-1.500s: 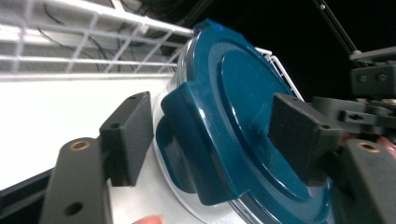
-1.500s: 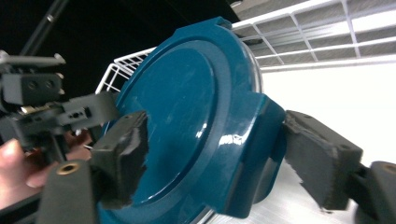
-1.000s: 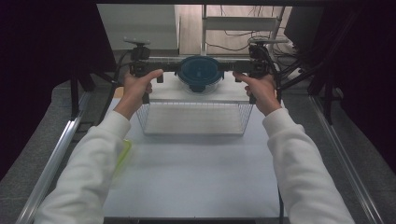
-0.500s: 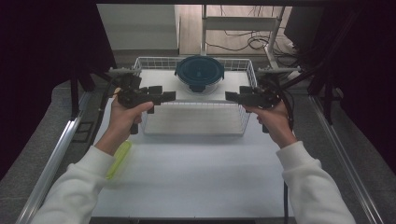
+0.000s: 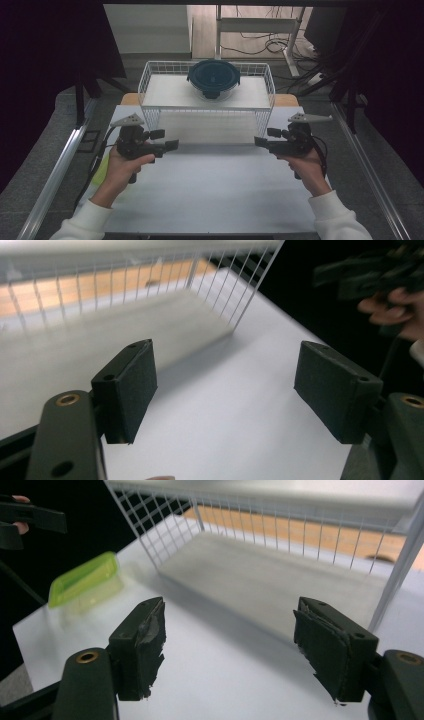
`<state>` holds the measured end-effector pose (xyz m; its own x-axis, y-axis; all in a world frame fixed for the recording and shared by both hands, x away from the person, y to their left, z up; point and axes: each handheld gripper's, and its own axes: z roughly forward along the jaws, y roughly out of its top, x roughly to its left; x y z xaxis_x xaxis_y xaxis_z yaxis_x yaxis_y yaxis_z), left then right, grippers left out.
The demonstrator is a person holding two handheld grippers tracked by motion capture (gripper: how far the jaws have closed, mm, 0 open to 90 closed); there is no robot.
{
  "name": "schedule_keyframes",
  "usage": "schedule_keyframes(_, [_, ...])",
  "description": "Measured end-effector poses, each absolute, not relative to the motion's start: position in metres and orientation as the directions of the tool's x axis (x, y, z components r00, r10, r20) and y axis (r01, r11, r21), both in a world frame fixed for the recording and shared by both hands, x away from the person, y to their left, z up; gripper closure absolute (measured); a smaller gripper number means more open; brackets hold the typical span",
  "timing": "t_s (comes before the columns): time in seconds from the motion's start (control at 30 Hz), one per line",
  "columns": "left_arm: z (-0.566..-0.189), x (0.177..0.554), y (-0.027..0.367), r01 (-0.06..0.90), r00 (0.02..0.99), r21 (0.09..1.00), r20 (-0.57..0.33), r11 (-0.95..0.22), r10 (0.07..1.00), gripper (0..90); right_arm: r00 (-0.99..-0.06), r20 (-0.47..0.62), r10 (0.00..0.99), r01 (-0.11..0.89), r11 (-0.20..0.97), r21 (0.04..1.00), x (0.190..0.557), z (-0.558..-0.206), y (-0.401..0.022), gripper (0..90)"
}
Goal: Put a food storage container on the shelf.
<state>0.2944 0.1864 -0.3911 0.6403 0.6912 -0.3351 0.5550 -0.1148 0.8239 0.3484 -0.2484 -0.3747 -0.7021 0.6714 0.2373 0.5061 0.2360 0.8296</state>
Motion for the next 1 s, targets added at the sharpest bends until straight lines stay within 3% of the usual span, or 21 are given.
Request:
schedule_keyframes(0.23, [-0.422, 0.285, 0.189, 0.598, 0.625, 0.787, -0.343, -0.149, 0.701, 25.9, -0.702, 0.225, 0.675, 0.537, 0.295, 0.791, 0.333, -0.397, -0.248, 28.4])
schedule_keyframes(0.5, [-0.448, 0.278, 0.186, 0.615, 0.632, 0.752, -0.291, -0.237, 0.718, 26.4, -0.697, 0.204, 0.688, 0.566, 0.353, 0.745, 0.316, -0.423, -0.248, 28.2])
schedule_keyframes(1.0, [-0.467, 0.262, 0.183, 0.648, 0.622, 0.698, -0.257, -0.303, 0.739, 26.5, -0.701, 0.235, 0.673, 0.599, 0.377, 0.706, 0.3, -0.447, -0.241, 28.2])
